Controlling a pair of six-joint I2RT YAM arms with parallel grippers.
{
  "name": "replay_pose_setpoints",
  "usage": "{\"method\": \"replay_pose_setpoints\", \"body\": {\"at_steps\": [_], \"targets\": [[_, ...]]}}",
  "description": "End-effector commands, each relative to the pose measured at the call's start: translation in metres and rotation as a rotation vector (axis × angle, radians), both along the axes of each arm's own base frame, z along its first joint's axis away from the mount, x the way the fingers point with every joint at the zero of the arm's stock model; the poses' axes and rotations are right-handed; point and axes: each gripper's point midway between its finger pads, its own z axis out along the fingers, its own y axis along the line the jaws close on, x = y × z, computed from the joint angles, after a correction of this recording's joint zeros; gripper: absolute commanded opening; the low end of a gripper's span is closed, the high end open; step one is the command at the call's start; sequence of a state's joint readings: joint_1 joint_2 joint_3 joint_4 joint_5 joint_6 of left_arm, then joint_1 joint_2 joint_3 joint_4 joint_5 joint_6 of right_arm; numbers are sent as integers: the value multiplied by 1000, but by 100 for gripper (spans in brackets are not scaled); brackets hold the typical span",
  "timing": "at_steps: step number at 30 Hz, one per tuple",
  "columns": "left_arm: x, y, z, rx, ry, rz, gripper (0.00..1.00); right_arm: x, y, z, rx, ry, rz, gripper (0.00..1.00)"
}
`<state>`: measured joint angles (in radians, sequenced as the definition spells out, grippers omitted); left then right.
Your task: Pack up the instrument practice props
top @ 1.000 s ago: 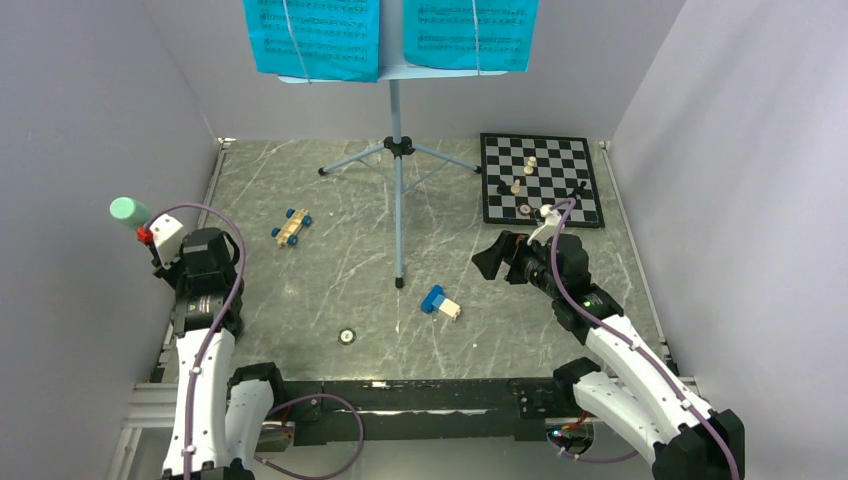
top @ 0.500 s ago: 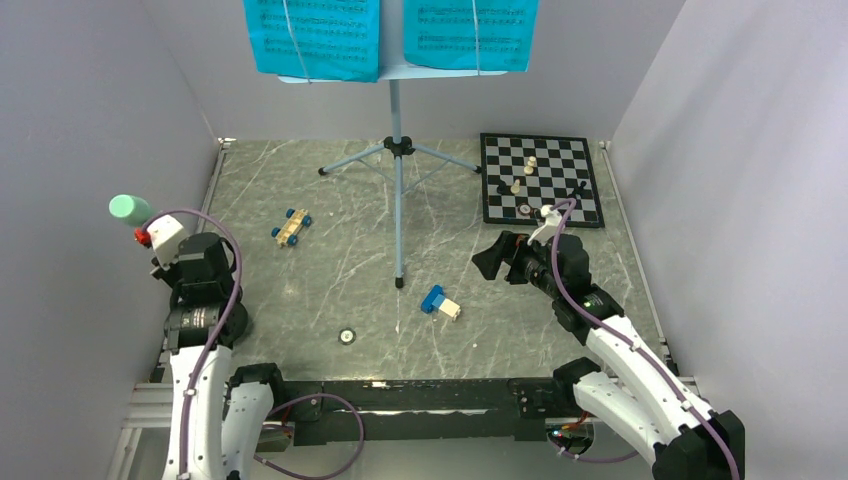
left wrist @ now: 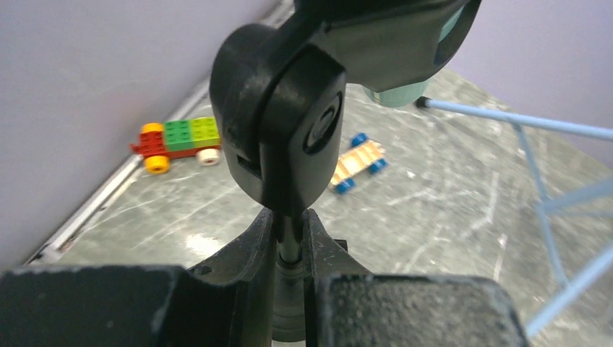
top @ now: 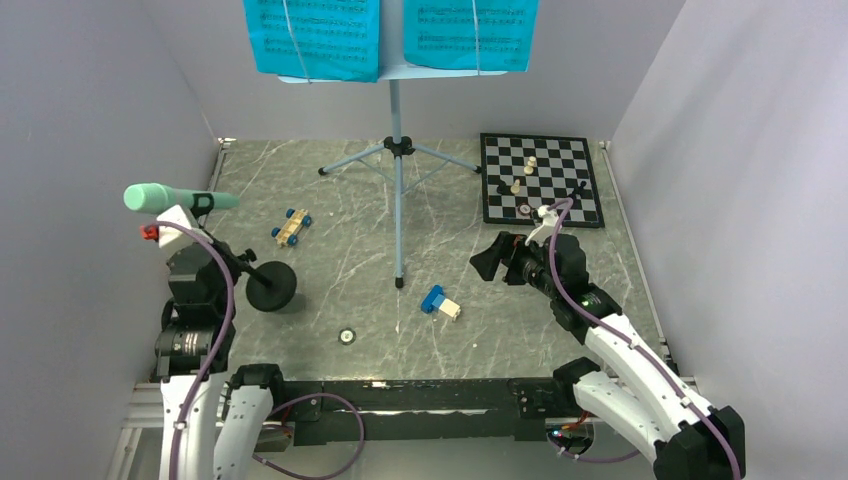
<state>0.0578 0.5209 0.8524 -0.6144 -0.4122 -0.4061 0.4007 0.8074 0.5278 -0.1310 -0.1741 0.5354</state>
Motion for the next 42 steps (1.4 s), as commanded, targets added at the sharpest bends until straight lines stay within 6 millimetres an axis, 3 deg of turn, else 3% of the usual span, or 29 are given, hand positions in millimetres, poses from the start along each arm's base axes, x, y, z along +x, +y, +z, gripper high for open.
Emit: {"method": "replay_pose_setpoints", "body": {"at_steps": [1,13,17,31,42], "targets": [[6,-35,43,-40,-227,-179,0,1,8,26,43,-36,19,99],[-2,-111,61,-62,-319,-597,0,-4,24,35,26,-36,87,99],[0,-131,50,-69,-323,-707,0,-5,28,31,5,-29,109,99],[4,-183,49,-37,-317,-947,0,-3,37,16,-63,-9,164,99],[-3,-240,19,-3,-254,-1043,0,-22,47,-20,-218,14,247,99]]}}
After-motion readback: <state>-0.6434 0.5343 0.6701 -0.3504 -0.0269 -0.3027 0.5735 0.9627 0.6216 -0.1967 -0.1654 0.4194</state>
